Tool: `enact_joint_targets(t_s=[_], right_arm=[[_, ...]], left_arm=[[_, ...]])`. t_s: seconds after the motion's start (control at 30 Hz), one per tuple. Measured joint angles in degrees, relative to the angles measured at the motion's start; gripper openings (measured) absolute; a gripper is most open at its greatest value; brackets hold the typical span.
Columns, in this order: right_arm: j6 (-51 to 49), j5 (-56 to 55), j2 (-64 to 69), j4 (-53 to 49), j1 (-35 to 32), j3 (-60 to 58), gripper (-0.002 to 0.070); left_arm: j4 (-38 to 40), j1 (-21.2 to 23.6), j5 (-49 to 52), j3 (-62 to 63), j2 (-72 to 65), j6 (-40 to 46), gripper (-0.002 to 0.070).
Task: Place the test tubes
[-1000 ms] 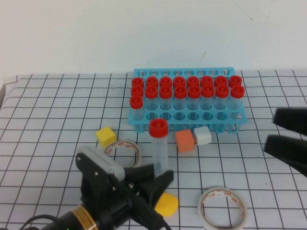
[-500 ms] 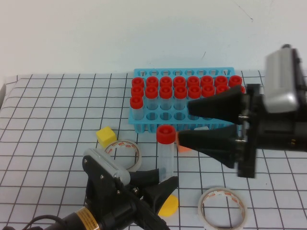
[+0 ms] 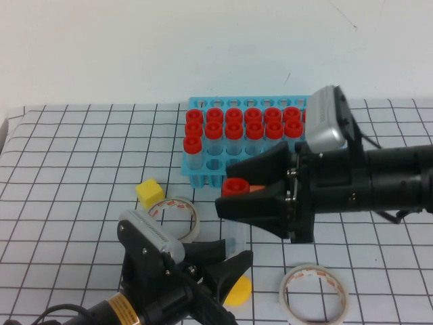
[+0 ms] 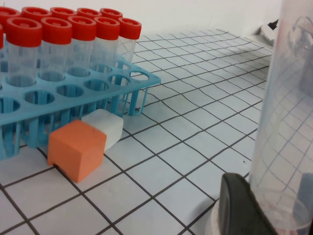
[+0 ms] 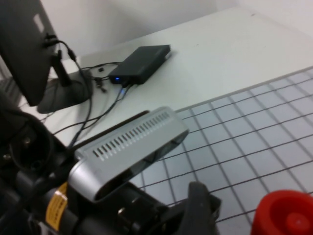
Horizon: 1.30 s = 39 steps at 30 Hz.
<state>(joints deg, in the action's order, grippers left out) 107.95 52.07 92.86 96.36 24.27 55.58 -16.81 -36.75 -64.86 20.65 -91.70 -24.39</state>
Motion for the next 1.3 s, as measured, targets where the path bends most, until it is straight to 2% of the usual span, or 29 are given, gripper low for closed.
enact_joint_targets(t_s=[0.17,0.23,0.3,0.4,0.43,0.77,0.93,1.03,1.17,1.3], right_arm=[[-0.95,1.29,1.37,0.0,0.0,0.0,0.0509],[-0.95,1.29,1.41,0.0,0.0,0.0,0.0487],[-0.95,1.29,1.41,0.0,0.0,0.0,0.0435],[-0.95,0.72,1.41,0.11,0.0,0.0,0.0298],[-0.95,0.0,1.41,0.24,0.0,0.0,0.0285],[-0.95,-0.43,1.41,0.35,0.04,0.0,0.0286],[-0.95,-0.86,1.41,0.35,0.04,0.39,0.0286],[-0.95,-0.9,1.41,0.35,0.04,1.37,0.0286],[-0.11,-2.55,-0.6,0.35,0.04,1.71,0.0286],[0.29,-7.66,-4.28,0.35,0.04,1.71,0.0286]], left_arm=[[-0.02,0.0,0.0,0.0,0.0,0.66,0.0212],[0.58,0.0,0.0,0.0,0.0,0.95,0.0212],[1.24,0.0,0.0,0.0,0.0,1.08,0.0212],[1.49,0.0,0.0,0.0,0.0,1.44,0.0212],[1.49,0.0,0.0,0.0,0.0,1.44,0.0212],[1.61,0.0,0.0,0.0,0.0,2.86,0.0223],[1.49,0.0,0.0,0.0,0.0,3.35,0.0403],[1.96,0.0,-0.06,-1.15,1.0,5.41,0.0454],[3.82,0.0,-0.06,-4.93,5.53,9.99,0.0449],[8.83,0.0,-0.06,-10.94,13.15,11.92,0.0365]])
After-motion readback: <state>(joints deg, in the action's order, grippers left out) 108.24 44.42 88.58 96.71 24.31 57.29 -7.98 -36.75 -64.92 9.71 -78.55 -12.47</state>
